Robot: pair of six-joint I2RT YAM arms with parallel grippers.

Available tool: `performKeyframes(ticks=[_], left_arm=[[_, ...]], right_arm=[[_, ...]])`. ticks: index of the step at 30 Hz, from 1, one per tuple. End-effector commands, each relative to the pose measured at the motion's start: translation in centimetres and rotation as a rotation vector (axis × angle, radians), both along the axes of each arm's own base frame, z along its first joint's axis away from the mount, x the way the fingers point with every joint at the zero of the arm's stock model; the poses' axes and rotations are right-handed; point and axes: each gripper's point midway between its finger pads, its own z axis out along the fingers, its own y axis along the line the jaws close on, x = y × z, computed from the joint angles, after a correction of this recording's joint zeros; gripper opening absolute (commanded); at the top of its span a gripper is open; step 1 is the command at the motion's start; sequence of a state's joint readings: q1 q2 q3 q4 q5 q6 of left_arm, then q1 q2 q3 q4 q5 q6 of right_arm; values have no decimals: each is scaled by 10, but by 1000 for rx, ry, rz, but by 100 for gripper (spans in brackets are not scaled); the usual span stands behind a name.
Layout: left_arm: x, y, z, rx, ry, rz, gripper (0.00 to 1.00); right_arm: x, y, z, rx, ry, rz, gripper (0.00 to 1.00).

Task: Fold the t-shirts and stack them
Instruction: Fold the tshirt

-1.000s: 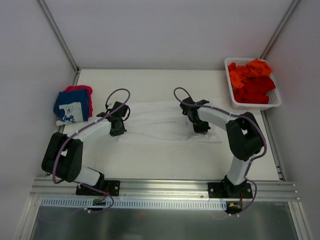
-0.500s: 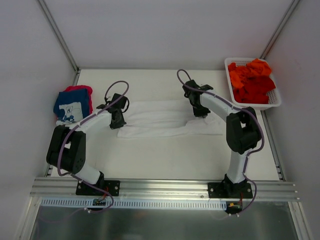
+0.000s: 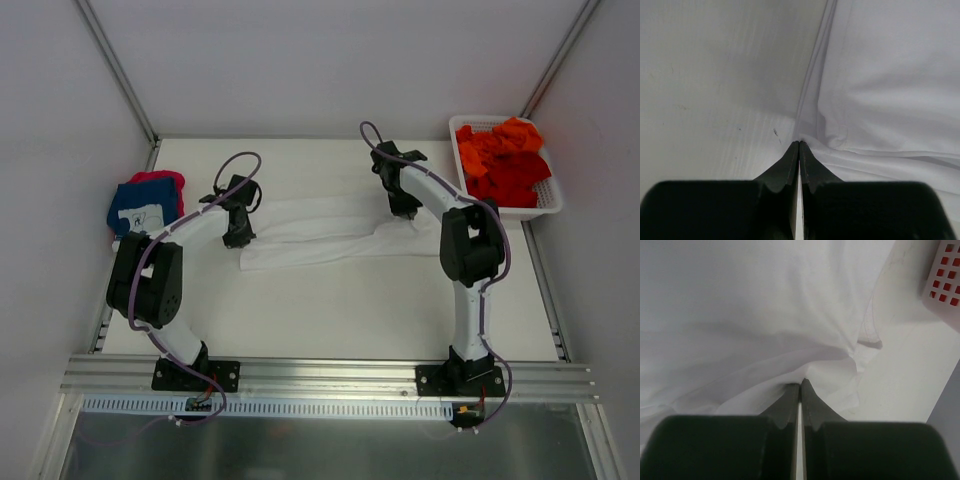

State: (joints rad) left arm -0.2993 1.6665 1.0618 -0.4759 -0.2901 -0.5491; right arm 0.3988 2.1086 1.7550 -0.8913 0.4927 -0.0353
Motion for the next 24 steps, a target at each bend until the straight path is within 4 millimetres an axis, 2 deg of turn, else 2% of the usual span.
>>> performKeyframes(ticks=[1,5,7,8,11,15,18,19,24], left_arm=[[12,2,25,-3,-44,-12,0],[19,9,41,6,-72,1,0],[21,12,45,6,-77,7,0],[23,13,48,6,-83,9,0],[24,15,51,7,-86,13,0],[24,16,55,3,-96,19,0],[25,16,52,-1,-86,15,0],[25,17,52,0,-83,17,0],[29,17,44,10,-59,17,0]], right_arm=[[5,-4,13,-27,18,34,0],[17,0,28,-8,-28,43,0],[21,2,31,1,-26,48,0],[29,4,41,9,-52,52,0],[34,2,45,-5,-39,55,0],[49,6,63,16,-81,70,0],[55,2,59,33,-57,63,0],[55,1,49,25,-30,61,0],[56,-7,23,11,30,48,0]])
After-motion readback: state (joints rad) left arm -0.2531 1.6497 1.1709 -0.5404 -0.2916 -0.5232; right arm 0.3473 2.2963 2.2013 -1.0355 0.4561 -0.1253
